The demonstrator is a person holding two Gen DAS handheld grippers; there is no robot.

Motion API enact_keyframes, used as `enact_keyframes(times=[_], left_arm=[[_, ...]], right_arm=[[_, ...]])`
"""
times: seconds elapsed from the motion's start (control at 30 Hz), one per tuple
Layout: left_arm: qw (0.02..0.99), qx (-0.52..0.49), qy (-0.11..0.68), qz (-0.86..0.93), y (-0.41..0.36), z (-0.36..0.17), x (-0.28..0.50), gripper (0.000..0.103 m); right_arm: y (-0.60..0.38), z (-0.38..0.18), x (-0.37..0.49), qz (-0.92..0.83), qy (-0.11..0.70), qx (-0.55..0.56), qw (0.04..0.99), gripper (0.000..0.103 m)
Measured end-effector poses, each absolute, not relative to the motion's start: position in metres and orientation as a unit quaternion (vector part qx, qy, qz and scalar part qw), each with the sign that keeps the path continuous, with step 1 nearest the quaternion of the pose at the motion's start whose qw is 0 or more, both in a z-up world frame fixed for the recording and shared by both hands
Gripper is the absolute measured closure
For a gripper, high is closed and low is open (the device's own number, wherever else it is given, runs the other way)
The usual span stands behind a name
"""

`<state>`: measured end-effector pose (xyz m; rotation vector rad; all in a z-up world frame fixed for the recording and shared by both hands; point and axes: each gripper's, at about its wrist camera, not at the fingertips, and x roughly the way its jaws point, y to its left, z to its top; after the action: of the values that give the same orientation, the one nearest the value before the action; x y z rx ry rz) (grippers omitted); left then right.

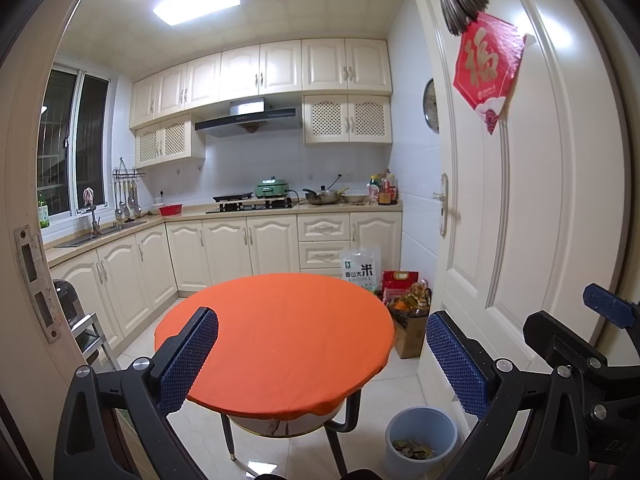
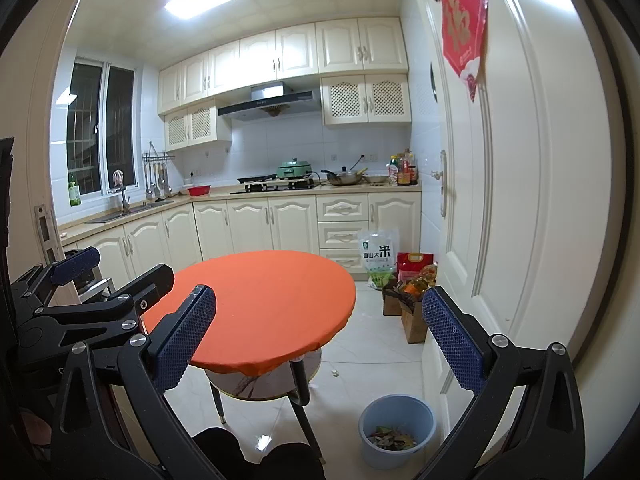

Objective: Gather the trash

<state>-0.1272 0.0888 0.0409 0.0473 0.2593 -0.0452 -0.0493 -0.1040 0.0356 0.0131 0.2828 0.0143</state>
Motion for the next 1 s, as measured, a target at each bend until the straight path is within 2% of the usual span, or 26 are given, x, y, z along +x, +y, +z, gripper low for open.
enact_keyframes(times=[1.0], left_arm=[[0.991,0.026,0.129,-0.026,0.0936,0.0403,-0.1251,0.001]], right_arm=[[-0.0999,0.0382,-0.0511,0.004,0.141,0.008,0.99,0.0]])
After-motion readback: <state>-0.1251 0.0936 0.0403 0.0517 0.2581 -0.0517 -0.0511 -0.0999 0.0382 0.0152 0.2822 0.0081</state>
